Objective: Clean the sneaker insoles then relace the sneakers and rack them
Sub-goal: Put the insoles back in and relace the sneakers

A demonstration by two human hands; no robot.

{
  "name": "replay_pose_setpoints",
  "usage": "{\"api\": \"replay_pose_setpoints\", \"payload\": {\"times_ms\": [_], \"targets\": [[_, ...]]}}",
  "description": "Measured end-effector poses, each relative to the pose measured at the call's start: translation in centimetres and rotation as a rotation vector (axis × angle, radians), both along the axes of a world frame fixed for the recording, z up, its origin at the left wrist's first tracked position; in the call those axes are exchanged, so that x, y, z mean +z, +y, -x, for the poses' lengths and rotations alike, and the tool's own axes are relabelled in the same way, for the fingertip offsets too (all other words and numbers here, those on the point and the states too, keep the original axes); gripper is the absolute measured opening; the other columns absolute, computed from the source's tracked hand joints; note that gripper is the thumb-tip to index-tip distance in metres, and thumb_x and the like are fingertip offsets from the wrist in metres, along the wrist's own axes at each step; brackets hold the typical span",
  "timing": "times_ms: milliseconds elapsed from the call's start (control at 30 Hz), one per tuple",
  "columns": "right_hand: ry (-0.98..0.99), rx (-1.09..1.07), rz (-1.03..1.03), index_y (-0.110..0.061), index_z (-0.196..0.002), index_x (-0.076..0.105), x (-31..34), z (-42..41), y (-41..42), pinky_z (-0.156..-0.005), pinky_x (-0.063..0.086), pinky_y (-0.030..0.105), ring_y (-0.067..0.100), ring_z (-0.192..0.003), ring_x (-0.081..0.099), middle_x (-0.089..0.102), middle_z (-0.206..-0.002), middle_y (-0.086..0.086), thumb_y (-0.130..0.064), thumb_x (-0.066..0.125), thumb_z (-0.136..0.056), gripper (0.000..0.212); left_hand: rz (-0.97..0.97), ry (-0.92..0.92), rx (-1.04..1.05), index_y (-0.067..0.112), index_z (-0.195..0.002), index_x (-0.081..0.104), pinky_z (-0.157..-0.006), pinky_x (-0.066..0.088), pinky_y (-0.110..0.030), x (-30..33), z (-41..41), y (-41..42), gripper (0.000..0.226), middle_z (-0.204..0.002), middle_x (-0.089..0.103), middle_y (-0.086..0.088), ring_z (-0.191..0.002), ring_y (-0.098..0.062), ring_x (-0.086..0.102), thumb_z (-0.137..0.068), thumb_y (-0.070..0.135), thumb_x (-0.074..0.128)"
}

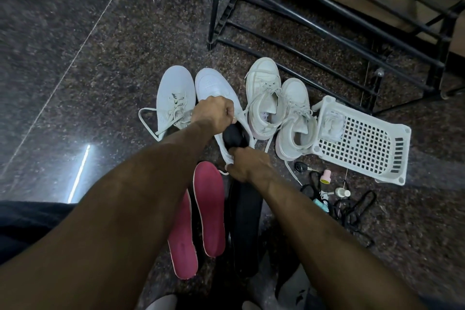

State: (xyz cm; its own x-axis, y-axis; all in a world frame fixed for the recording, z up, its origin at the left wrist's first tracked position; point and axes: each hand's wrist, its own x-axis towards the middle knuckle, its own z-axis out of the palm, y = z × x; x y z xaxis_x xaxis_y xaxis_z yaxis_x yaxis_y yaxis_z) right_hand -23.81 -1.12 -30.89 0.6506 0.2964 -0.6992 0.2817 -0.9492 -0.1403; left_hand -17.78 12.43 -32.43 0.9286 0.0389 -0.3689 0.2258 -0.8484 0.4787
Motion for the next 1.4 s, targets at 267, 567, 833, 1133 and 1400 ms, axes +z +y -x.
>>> {"api": "replay_pose_setpoints", "payload": {"times_ms": [267, 567, 833, 1133, 1400], "targets": [[0.054, 0.061, 0.121, -0.018, -0.125, 0.057, -1.1, -1.4, 1.6, -0.088, 0.045, 0.039, 0.029, -0.117, 0.056, 0.060, -0.128, 0.006, -0.035, 0.048, -0.095, 0.036, -0.019, 0.003, -0.010, 0.031, -0.074, 0.058, -0.069, 0.051, -0.032, -0.3, 0.5, -0.1, 0.013, -0.094, 0.070, 0.004, -0.086, -0.024, 0.064, -0.085, 0.025, 0.062], [-0.454, -0.683, -0.407, -0.020, -0.141, 0.041, -1.3, 8.6, -3.8, -0.086, 0.046, 0.038, 0.029, -0.116, 0.052, 0.037, -0.144, 0.004, -0.022, 0.054, -0.092, 0.051, -0.030, -0.232, -0.109, 0.020, -0.122, 0.058, -0.082, 0.049, -0.042, 1.2, 3.1, 3.1, 0.034, -0.125, 0.053, -0.002, -0.111, -0.026, 0.055, -0.088, 0.021, 0.056], [0.035, -0.806, 0.014, -0.015, -0.153, -0.005, -4.5, 15.5, -3.3, -0.105, 0.030, 0.054, 0.031, -0.142, 0.023, 0.017, -0.157, 0.010, -0.072, 0.069, -0.066, 0.128, -0.125, 0.036, 0.178, 0.014, -0.133, 0.051, -0.099, 0.044, -0.049, 1.6, 6.2, 8.1, 0.051, -0.136, 0.043, -0.016, -0.121, -0.038, 0.049, -0.083, 0.016, 0.061], [-0.027, -0.728, 0.078, -0.011, -0.151, -0.012, -5.1, 15.1, -4.1, -0.100, 0.039, 0.047, 0.033, -0.135, 0.031, 0.023, -0.150, 0.013, -0.033, 0.071, -0.078, 0.113, -0.130, 0.098, 0.168, 0.020, -0.130, 0.045, -0.085, 0.047, -0.045, 0.5, 7.2, 9.5, 0.051, -0.125, 0.057, -0.016, -0.111, -0.040, 0.055, -0.084, 0.024, 0.065], [-0.080, -1.062, -0.204, -0.008, -0.147, 0.022, -4.6, 14.9, -5.3, -0.094, 0.043, 0.040, 0.039, -0.120, 0.049, 0.036, -0.138, 0.018, -0.025, 0.078, -0.070, 0.097, -0.201, 0.127, 0.310, 0.012, -0.120, 0.049, -0.090, 0.048, -0.048, 0.7, 6.5, 8.4, 0.043, -0.120, 0.058, -0.020, -0.112, -0.043, 0.054, -0.081, 0.021, 0.065]]}}
